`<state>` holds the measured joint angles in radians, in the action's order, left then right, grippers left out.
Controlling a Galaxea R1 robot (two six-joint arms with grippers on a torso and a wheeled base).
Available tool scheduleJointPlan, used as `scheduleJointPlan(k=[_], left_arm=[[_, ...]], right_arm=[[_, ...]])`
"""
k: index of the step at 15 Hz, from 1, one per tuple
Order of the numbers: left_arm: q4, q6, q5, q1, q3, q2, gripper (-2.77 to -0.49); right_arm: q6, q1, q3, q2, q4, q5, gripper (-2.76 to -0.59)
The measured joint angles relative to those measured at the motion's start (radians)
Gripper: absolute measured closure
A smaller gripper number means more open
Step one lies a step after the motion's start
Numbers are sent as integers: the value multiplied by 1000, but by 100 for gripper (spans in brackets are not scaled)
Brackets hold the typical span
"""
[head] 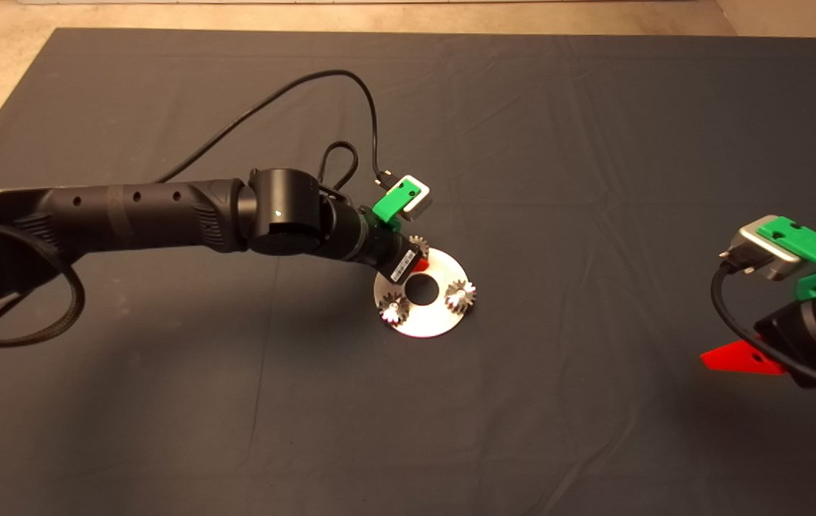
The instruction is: Install three planetary gears onto the carrier pins
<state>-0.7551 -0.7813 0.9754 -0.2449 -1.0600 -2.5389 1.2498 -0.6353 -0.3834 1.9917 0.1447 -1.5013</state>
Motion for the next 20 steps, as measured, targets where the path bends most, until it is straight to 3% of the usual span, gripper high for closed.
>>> scheduleJointPlan(k=[2, 3, 5, 6, 7, 8, 10, 12, 14, 16, 18, 19, 20], left_arm=[[4, -19, 96, -14, 77, 89, -131], [4, -33, 147, -29, 131, 165, -131], [7, -61, 292, -64, 275, 324, -131], [23, -77, 362, -72, 367, 392, -131], [53, -105, 418, -72, 458, 450, -131], [93, -145, 453, -77, 540, 498, -131], [182, -249, 495, -98, 637, 586, -131], [300, -370, 530, -105, 675, 665, -131], [377, -455, 552, -110, 710, 711, -131], [391, -484, 551, -116, 723, 695, -131], [393, -486, 550, -119, 725, 619, -131], [393, -486, 539, -119, 726, 596, -131], [393, -486, 537, -119, 729, 602, -131]], right_arm=[[-23, 0, -13, 2, 0, -19, -191], [-58, -1, -26, 3, 0, -24, -191], [-149, -2, -65, 3, 0, -27, -191], [-165, -2, -77, 6, 0, -26, -191], [-173, -2, -85, 11, 0, -25, -191], [-178, -2, -90, 11, 0, -25, -191], [-180, -1, -95, 8, 0, -28, -191], [-180, -1, -96, -13, 0, -26, -191], [-183, 0, -85, -88, 0, -19, -191], [-187, 0, -58, -246, 0, -22, -191], [-189, 0, -36, -377, 0, -39, -191], [-191, 0, -24, -410, 0, -40, -192], [-191, 0, -18, -421, 0, -40, -191]])
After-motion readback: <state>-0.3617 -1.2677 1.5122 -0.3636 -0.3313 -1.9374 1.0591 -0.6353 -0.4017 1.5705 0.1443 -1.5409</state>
